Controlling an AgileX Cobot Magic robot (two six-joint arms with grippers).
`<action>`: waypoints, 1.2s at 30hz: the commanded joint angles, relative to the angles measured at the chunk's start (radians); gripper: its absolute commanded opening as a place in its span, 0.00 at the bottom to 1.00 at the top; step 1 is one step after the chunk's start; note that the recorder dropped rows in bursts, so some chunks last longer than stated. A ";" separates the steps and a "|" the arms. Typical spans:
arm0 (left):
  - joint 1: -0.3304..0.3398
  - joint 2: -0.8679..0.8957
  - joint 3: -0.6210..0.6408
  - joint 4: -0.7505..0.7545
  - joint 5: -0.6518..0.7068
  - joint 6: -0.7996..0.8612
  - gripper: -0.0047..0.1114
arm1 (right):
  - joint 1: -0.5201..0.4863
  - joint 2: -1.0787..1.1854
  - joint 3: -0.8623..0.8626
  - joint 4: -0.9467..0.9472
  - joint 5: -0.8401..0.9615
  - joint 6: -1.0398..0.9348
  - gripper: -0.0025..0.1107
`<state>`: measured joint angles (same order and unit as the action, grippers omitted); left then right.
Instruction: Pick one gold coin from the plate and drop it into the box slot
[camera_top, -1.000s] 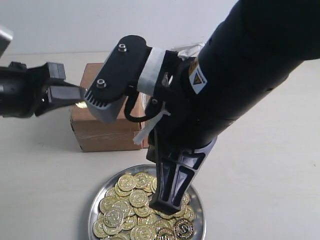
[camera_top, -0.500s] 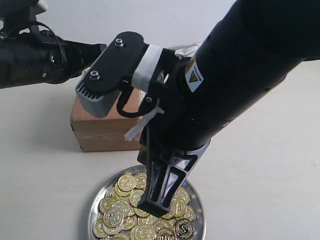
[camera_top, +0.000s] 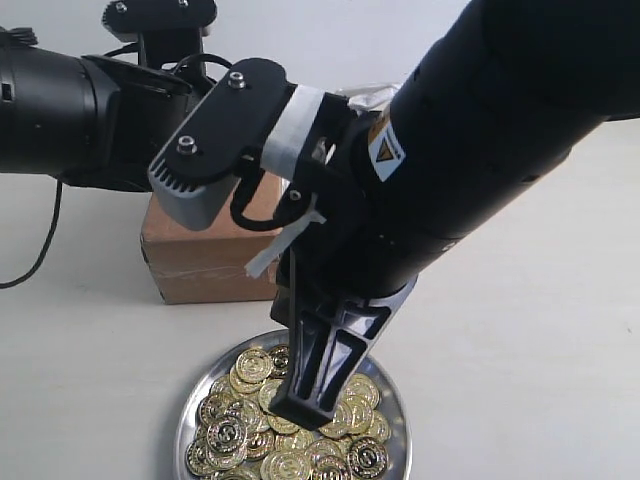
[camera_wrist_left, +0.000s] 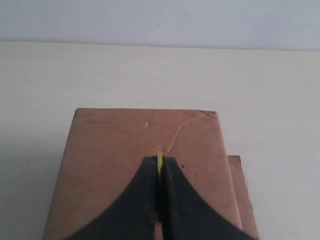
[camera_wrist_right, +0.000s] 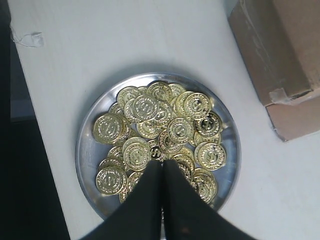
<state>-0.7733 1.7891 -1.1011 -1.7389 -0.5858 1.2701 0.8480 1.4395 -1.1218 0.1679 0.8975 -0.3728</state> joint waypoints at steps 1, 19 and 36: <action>-0.007 0.027 -0.007 -0.005 -0.020 0.002 0.04 | 0.001 -0.008 -0.003 0.009 -0.006 0.002 0.02; 0.009 0.037 -0.007 -0.005 0.044 0.008 0.04 | 0.001 -0.008 -0.003 0.010 0.001 0.002 0.02; 0.076 0.037 -0.007 -0.005 0.142 0.095 0.04 | 0.001 -0.008 -0.003 0.010 0.020 0.012 0.02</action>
<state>-0.7023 1.8225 -1.1035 -1.7421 -0.4551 1.3531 0.8480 1.4395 -1.1218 0.1695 0.9165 -0.3689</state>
